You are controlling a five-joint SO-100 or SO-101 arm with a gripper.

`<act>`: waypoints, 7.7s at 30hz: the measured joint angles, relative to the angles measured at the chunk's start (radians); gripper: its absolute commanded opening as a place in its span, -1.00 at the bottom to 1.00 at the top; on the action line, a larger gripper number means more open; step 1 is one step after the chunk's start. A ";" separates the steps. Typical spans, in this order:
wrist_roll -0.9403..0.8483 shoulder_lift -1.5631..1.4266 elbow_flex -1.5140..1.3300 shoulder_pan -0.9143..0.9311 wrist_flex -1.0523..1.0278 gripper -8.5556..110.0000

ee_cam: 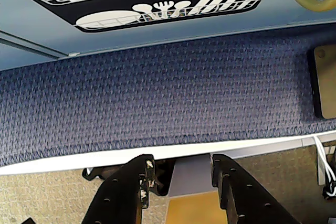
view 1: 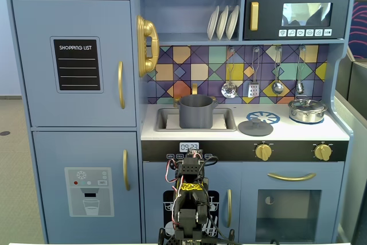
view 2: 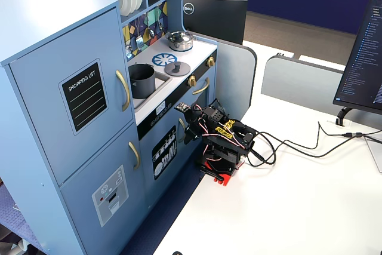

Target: Pick up the lid from the counter and put it on the gray recipient

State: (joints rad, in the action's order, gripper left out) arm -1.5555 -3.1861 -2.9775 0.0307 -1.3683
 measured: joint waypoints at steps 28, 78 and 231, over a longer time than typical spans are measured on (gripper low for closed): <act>-0.026 0.149 0.485 0.052 -0.049 -0.86; -0.046 1.095 0.718 0.623 1.563 -0.38; -0.081 0.163 0.658 0.009 0.232 -0.86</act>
State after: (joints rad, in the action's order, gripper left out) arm -1.6368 -3.0235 -2.3194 0.0399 -1.1367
